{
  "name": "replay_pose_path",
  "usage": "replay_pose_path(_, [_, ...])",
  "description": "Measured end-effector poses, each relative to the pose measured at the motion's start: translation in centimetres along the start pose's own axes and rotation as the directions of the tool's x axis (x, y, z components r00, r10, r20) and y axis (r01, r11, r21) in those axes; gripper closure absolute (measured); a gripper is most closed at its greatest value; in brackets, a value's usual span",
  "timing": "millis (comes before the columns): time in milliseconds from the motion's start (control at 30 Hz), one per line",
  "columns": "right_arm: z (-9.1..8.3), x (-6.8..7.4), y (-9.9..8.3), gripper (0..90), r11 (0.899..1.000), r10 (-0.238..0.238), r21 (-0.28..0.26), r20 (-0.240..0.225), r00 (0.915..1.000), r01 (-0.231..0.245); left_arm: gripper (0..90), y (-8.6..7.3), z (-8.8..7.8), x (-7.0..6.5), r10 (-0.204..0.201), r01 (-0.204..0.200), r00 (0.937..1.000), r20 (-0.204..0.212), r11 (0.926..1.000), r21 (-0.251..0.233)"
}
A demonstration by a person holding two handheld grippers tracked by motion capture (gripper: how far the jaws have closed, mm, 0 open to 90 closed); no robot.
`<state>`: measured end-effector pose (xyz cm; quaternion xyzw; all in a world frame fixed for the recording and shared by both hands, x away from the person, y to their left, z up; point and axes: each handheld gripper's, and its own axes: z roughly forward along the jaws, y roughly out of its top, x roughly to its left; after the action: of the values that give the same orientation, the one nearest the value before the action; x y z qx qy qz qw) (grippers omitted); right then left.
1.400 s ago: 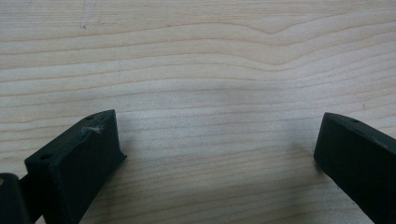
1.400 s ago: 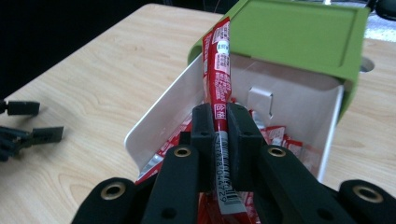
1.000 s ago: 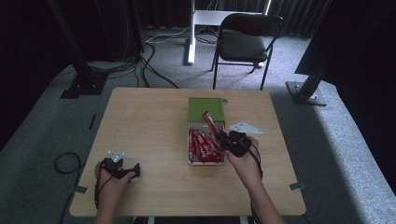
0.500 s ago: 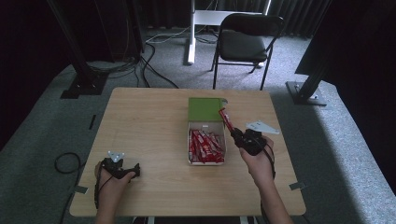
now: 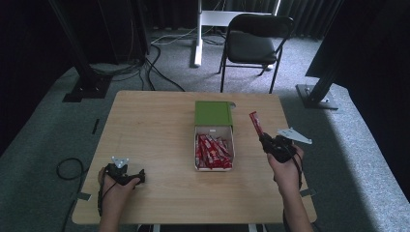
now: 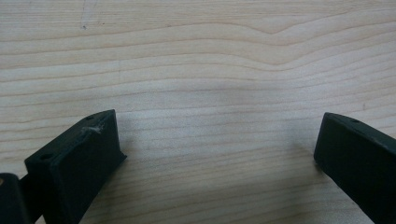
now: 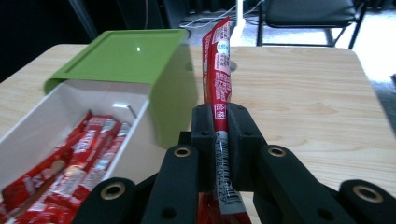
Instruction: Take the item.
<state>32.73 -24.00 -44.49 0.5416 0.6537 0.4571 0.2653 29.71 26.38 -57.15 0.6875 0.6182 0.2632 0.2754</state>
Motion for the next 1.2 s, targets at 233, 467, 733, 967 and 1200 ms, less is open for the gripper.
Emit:
replay_pose_path(233, [-0.4, -1.9, -0.8, 82.4, 1.000, 0.030, -0.010, 0.054, 0.9981, -0.029, 1.3, 0.0, 0.0, 0.0, 0.000, 0.000, 1.0000, 0.000, 1.0000, 0.000])
replay_pose_path(467, [-0.7, -3.9, -1.8, 82.4, 0.998, 0.067, -0.018, 0.102, 0.9925, -0.066, 1.3, 0.0, 0.0, 0.0, 0.000, 0.000, 1.0000, 0.000, 1.0000, 0.000])
replay_pose_path(733, [-1.0, -5.7, -3.0, 82.4, 0.996, 0.084, -0.022, 0.143, 0.9862, -0.081, 1.3, 0.0, 0.0, 0.0, 0.000, 0.000, 1.0000, 0.000, 1.0000, 0.000])
replay_pose_path(967, [-0.9, -7.2, -4.5, 82.4, 0.994, 0.104, -0.004, 0.179, 0.9782, -0.105, 1.3, 0.0, 0.0, 0.0, 0.000, 0.000, 1.0000, 0.000, 1.0000, 0.000])
replay_pose_path(1200, [-0.7, -8.6, -6.1, 82.3, 0.991, 0.126, 0.014, 0.212, 0.9690, -0.133, 1.3, 0.0, 0.0, 0.0, 0.000, 0.000, 1.0000, 0.000, 1.0000, 0.000])
